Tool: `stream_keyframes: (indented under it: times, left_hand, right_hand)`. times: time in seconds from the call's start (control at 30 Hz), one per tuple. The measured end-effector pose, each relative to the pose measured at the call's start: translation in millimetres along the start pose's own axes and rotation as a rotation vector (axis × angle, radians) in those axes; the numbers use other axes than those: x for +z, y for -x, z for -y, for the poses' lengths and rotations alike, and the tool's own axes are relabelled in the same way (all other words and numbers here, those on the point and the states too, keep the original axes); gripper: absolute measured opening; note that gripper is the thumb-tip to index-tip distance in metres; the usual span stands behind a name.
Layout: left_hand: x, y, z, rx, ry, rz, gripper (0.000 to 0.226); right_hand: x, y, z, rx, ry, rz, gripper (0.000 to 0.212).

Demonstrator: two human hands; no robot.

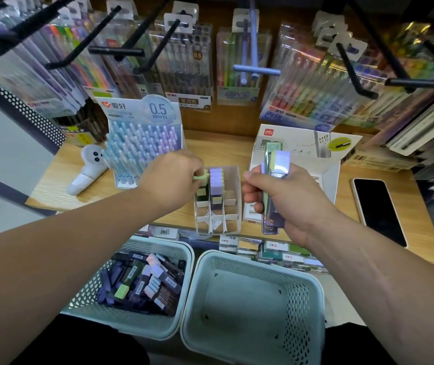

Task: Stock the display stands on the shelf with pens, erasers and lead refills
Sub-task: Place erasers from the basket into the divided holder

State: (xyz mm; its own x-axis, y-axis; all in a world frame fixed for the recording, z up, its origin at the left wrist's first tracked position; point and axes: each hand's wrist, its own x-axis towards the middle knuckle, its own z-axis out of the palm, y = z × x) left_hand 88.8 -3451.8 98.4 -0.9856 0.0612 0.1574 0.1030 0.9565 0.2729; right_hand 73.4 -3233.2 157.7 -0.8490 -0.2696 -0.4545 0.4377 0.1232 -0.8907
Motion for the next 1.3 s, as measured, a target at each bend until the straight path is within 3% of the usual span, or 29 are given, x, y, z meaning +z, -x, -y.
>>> stream_keyframes:
  times: [0.3,0.43,0.5,0.57,0.7,0.93,1.13,1.3]
  left_hand:
    - [-3.2,-4.7,-0.1,-0.110,0.074,0.039,0.028]
    - [-23.2,-7.2,-25.8,-0.305,0.607,0.055,0.011]
    - [-38.2,-8.0,-44.4,-0.403,0.891,0.056,0.015]
    - [-49.8,-5.9,-58.7,-0.409,1.053,0.166,0.019]
    - [-52.1,1.2,-67.4,-0.296,1.105,0.329,0.018]
    - [-54.0,1.2,-56.8,-0.310,1.173,0.322,0.012]
    - [-47.1,-0.4,-46.5,-0.438,1.300,0.281,0.007]
    - [-45.3,-3.6,-49.1,-0.506,1.320,0.201,0.010]
  right_hand:
    - [0.6,1.7,3.7,0.122,-0.203,0.147,0.011]
    - [2.9,1.8,4.6,0.140,-0.187,0.264,0.023]
    - [5.3,3.1,4.7,0.139,-0.178,0.328,0.024]
    - [7.8,3.8,4.2,0.132,-0.170,0.366,0.023]
    - [10.2,4.0,1.5,0.107,-0.141,0.376,0.024]
    - [10.7,7.3,1.3,0.141,-0.176,0.379,0.018]
    - [9.2,6.4,10.5,0.182,-0.182,0.328,0.015]
    - [9.6,3.0,10.0,0.170,-0.156,0.185,0.016]
